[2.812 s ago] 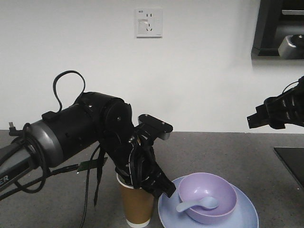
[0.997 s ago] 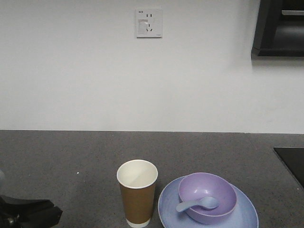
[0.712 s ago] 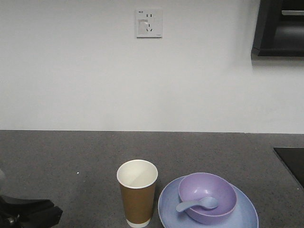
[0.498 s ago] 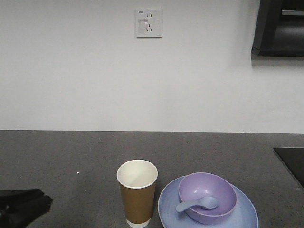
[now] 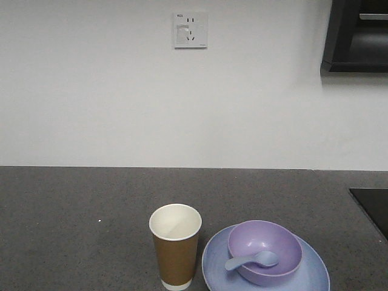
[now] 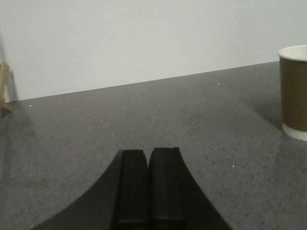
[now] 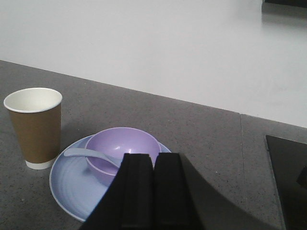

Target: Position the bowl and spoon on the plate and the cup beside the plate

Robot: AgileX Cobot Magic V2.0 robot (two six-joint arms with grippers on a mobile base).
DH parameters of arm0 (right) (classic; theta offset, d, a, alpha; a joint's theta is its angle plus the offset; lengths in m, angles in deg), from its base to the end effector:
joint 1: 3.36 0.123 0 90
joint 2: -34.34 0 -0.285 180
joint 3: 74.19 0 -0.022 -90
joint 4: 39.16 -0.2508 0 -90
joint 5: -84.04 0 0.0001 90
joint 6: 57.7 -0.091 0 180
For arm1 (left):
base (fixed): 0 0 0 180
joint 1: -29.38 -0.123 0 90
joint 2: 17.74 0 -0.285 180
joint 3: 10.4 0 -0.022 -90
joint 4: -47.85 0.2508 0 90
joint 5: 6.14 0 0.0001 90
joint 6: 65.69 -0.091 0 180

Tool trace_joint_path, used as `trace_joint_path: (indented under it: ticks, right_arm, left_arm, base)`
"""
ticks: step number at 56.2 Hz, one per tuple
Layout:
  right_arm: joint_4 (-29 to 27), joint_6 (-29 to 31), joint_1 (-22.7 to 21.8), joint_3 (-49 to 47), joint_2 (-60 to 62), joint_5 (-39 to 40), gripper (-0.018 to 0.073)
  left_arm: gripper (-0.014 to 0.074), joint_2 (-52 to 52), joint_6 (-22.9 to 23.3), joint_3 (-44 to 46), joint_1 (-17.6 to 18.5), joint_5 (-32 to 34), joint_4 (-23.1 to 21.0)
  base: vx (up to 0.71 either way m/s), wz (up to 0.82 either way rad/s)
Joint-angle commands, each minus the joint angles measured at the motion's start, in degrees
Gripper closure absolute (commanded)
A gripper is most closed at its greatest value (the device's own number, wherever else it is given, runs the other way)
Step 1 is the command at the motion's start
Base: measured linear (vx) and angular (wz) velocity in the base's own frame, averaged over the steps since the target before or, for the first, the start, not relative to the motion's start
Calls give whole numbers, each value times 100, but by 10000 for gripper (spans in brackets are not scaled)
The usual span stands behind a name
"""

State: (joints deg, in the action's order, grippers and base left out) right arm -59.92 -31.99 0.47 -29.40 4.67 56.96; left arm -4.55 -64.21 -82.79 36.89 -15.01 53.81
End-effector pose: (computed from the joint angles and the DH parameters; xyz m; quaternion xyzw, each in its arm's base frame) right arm 0.0754 0.0198 0.3368 -0.1242 0.7552 0.0439 0.6421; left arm 0.0613 -0.0066 0.2222 0.0708 0.7303 -0.0125 0.6793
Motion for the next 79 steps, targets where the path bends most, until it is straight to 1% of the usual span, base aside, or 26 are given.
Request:
trace_joint_path:
  ticks: [1, 6, 9, 54, 58, 61, 65, 66, 69, 71, 74, 79]
  right_arm:
    - [-60, 60, -24, -158, -36, 461, 568]
    - [-60, 60, -24, -158, -43, 461, 568]
    - [-60, 60, -24, -158, -44, 431, 568]
    - [-60, 60, -24, -158, -44, 431, 568]
    - [71, 44, -24, -158, -57, 439, 568]
    - [451, -259, -24, -154, -76, 447, 568]
    - [1089, -1231, -24, -1, -65, 566, 568]
    - [1289, -1560, -24, 86, -44, 669, 568]
    - [1734, -2233, -24, 375, 30, 1013, 568]
    - [2001, -2572, -24, 643, 133, 1309, 568]
    - [2149, -2836, -29, 1069, 333, 1736, 568]
    - [2112, -2728, -40, 1872, 752, 2392, 568]
  left_arm:
    - [600, -420, 9, -212, -87, 576, -53]
    - [600, -743, 15, -517, -80, 702, -101]
    - [600, -679, 20, -483, -86, 568, -102]
    - [600, -695, 20, -489, -86, 594, -102]
    - [600, -695, 20, -489, -86, 594, -102]
    - [600, -695, 20, -489, -86, 594, -102]
    - [600, -695, 20, -489, -86, 594, -102]
    - [600, -695, 20, -489, -86, 594, -102]
    - [600, -695, 20, -489, -86, 594, -102]
    - [600, -695, 20, -489, -86, 594, -102]
    - [600, -695, 20, -489, -86, 594, -102]
    - [600, -695, 20, -489, -86, 594, -102]
  base:
    - [0, 0]
    - [0, 0]
    - [0, 0]
    - [0, 0]
    - [0, 0]
    - [0, 0]
    - [0, 0]
    - [0, 0]
    - [0, 0]
    - [0, 0]
    - [0, 0]
    - [0, 0]
